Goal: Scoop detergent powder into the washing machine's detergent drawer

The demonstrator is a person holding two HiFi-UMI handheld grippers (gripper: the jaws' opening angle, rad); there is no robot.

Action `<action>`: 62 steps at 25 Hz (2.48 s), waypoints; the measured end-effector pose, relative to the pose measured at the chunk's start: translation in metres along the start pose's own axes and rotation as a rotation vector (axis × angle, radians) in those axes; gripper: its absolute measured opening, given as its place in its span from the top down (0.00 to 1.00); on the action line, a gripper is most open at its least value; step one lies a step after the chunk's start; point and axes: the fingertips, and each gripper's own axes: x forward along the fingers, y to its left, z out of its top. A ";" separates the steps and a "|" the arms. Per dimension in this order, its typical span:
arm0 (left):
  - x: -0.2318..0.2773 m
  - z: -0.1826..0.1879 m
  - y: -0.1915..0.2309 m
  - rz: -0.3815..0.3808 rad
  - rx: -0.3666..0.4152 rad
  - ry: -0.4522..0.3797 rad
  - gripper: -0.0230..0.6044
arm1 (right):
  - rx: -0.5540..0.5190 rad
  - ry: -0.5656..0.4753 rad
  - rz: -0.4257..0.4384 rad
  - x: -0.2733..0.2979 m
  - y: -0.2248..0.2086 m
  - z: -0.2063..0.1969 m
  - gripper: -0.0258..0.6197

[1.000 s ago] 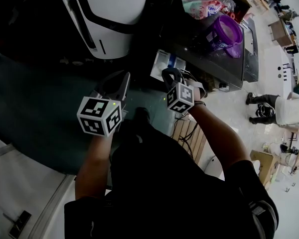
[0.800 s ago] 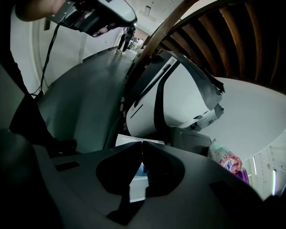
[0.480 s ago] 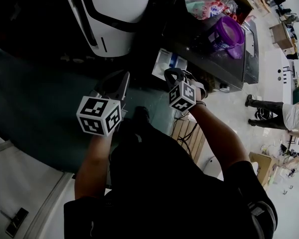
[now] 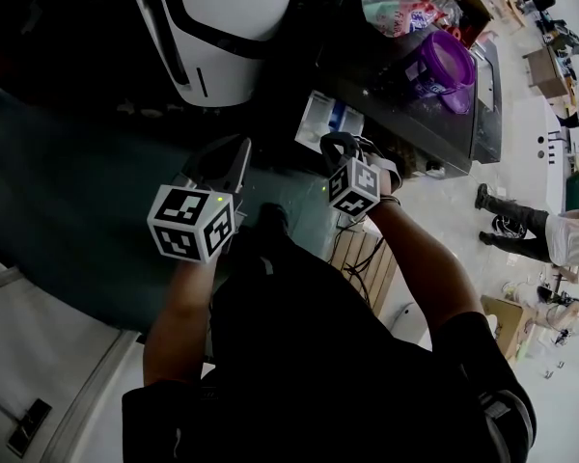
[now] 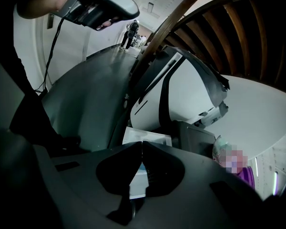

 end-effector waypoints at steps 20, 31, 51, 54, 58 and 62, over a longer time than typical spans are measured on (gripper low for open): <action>0.001 -0.007 0.002 0.018 -0.008 0.012 0.95 | 0.010 -0.044 -0.032 0.001 -0.014 0.008 0.93; 0.006 -0.010 0.004 0.021 -0.012 0.025 0.95 | 0.030 -0.005 0.016 0.014 -0.013 -0.005 0.93; -0.004 0.022 -0.005 -0.026 0.045 -0.014 0.95 | 0.235 -0.040 0.004 -0.014 -0.033 0.005 0.93; -0.005 0.025 -0.006 -0.034 0.064 -0.011 0.95 | 0.312 -0.057 -0.011 -0.024 -0.043 0.005 0.93; -0.003 0.029 -0.007 -0.043 0.083 -0.005 0.95 | 0.372 -0.076 -0.005 -0.033 -0.047 0.005 0.93; 0.001 0.034 -0.012 -0.051 0.103 -0.005 0.95 | 0.395 -0.106 -0.004 -0.039 -0.052 0.009 0.93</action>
